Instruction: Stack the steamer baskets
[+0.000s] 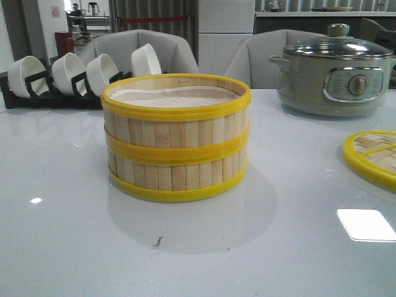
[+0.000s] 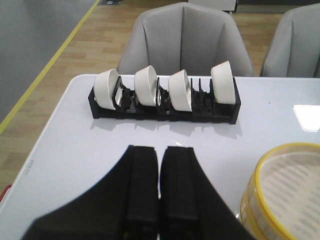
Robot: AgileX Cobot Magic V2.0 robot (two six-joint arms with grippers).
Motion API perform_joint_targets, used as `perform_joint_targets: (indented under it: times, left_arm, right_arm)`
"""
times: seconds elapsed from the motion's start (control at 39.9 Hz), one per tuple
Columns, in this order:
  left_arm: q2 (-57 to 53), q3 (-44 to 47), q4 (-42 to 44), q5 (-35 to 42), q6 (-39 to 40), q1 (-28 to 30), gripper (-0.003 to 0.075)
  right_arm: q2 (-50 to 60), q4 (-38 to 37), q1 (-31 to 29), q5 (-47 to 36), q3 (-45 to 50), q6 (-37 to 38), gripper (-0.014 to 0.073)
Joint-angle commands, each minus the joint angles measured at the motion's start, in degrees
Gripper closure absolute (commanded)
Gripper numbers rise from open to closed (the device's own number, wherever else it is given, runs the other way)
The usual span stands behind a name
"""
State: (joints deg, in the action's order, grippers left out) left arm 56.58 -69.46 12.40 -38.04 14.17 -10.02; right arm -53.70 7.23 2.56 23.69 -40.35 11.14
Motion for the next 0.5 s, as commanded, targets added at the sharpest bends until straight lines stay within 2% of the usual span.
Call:
perform_joint_targets:
  times: [0.0, 0.28, 0.48]
  left_arm:
    - [-6.7, 6.8, 0.3, 6.7, 0.9, 0.1, 0.0631]
    - [-23.9, 25.5, 0.2, 10.3, 3.4, 0.0, 0.0631]
    - [-29.2, 31.3, 0.2, 11.1, 3.4, 0.0, 0.0631]
  right_arm:
    - [0.0, -0.4, 0.4, -4.0, -2.2, -0.9, 0.015]
    - [0.0, -0.4, 0.4, -3.8, -2.2, -0.9, 0.015]
    - [0.0, -0.4, 0.4, -3.8, -2.2, -0.9, 0.015]
